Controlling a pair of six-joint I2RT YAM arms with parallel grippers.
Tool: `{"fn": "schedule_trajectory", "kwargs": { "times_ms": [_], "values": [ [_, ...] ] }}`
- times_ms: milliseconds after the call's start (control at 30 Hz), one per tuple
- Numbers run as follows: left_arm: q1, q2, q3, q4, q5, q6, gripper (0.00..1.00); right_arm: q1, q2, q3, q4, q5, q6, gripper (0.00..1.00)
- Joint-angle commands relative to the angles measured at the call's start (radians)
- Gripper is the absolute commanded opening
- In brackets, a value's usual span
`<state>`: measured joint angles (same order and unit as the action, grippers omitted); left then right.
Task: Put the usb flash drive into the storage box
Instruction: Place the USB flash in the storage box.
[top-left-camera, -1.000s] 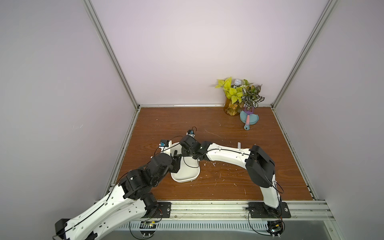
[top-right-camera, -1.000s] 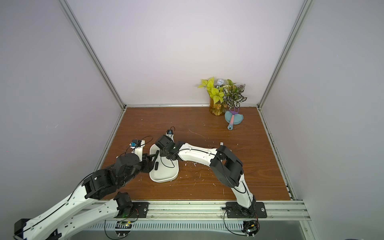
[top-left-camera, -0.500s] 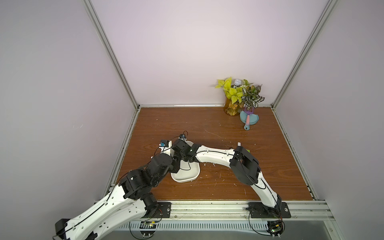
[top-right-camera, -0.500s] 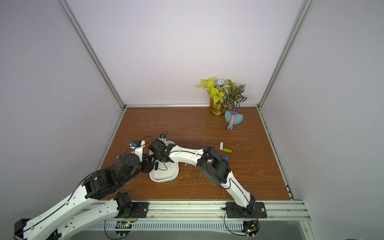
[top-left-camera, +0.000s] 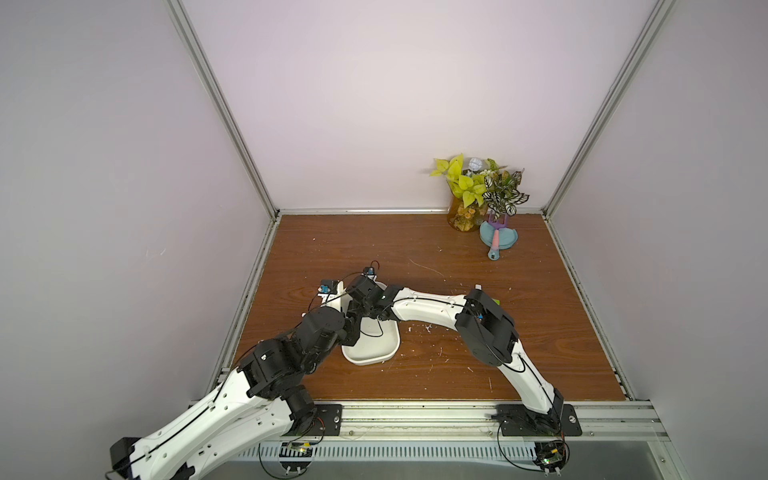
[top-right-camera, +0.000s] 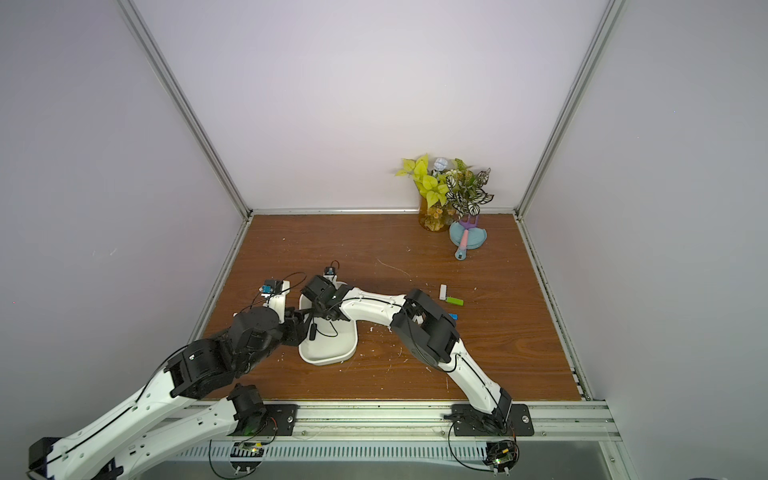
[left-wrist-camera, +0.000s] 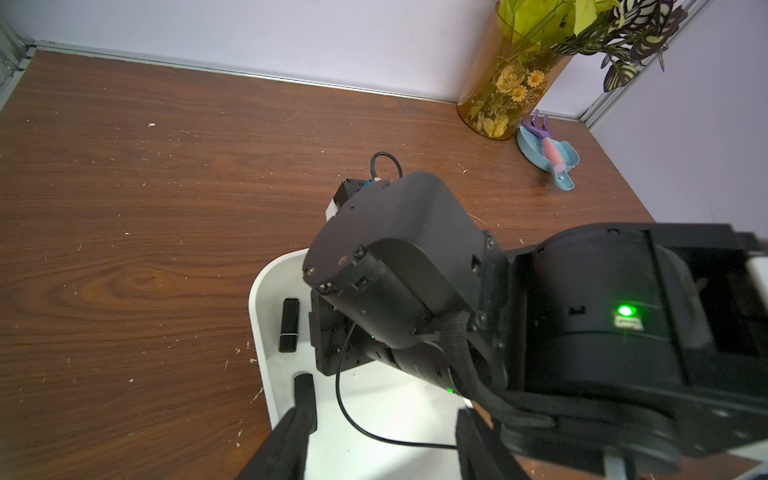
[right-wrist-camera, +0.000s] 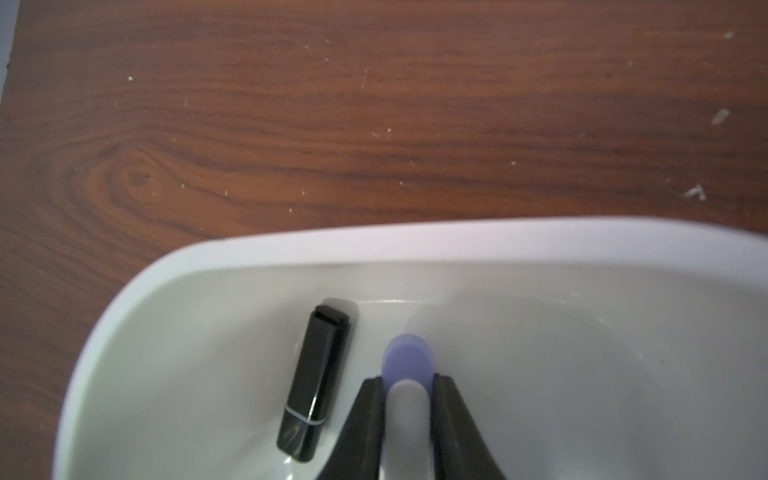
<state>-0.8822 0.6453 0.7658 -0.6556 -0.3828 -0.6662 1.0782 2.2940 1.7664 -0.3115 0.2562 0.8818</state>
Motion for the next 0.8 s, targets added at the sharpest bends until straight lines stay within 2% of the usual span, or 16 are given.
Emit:
{"fn": "schedule_trajectory", "kwargs": {
  "times_ms": [0, 267, 467, 600, 667, 767],
  "values": [
    [0.009, -0.001, -0.006, -0.003, -0.015, -0.003, 0.57, -0.003, -0.005, 0.04, 0.002, -0.018, 0.006, 0.25],
    [0.009, 0.0, -0.005, -0.004, -0.018, -0.004, 0.57, -0.009, -0.031, 0.037, 0.019, -0.044, -0.013, 0.29],
    [0.009, 0.001, -0.006, -0.004, -0.019, -0.004, 0.57, -0.013, -0.106, -0.004, 0.014, -0.041, -0.039, 0.31],
    [0.009, 0.001, -0.005, -0.004, -0.02, -0.006, 0.57, -0.012, -0.203, -0.06, 0.026, -0.021, -0.068, 0.32],
    [0.009, 0.002, -0.007, -0.004, -0.021, -0.006, 0.57, -0.023, -0.254, -0.09, 0.052, -0.051, -0.096, 0.32],
    [0.009, 0.007, -0.009, -0.003, -0.015, -0.007, 0.58, -0.063, -0.34, -0.094, -0.012, -0.049, -0.161, 0.33]
  ]
}}
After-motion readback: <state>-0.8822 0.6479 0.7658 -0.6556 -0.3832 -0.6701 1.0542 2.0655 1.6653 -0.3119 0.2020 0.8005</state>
